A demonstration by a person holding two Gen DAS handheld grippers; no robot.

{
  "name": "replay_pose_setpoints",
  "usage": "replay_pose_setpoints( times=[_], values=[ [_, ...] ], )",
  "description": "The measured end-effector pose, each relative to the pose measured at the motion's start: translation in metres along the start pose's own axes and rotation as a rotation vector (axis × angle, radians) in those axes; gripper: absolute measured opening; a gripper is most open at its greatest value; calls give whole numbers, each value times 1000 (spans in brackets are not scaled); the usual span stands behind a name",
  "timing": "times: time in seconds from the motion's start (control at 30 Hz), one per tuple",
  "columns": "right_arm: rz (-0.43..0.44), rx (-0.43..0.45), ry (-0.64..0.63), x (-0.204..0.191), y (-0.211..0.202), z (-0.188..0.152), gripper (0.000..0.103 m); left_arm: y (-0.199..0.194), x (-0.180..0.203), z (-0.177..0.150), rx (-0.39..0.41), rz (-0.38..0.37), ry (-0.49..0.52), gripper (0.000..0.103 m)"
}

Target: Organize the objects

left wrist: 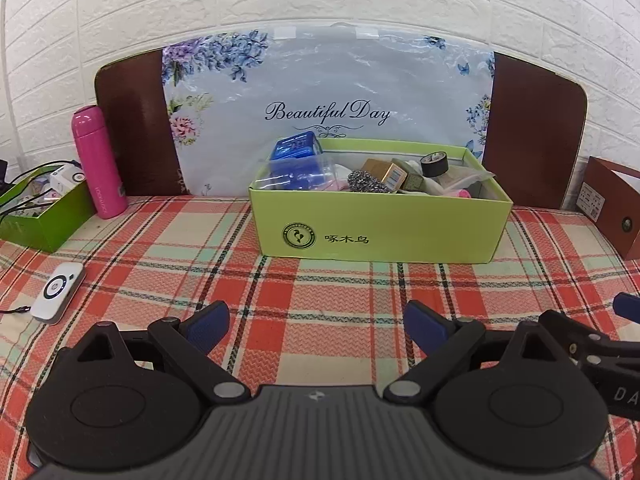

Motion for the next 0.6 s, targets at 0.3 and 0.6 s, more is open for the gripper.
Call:
replay_pose_setpoints(
  times=[0.3, 0.6],
  values=[
    [-22, -16, 14, 2, -2, -8, 103, -2, 2, -4, -13, -1, 6, 97],
    [-25, -32, 17, 1, -1, -11, 103, 0, 2, -6, -14, -19, -1, 97]
  ],
)
Point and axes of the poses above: each gripper's, at about its wrist camera, not at the fingertips, and y roughly the way its jaws point, x to its right, z to its top, the point moved 2 cm from there along y, roughly the way its jaws point, and after that the axes turned 9 degrees about y, right-handed, at the moved point
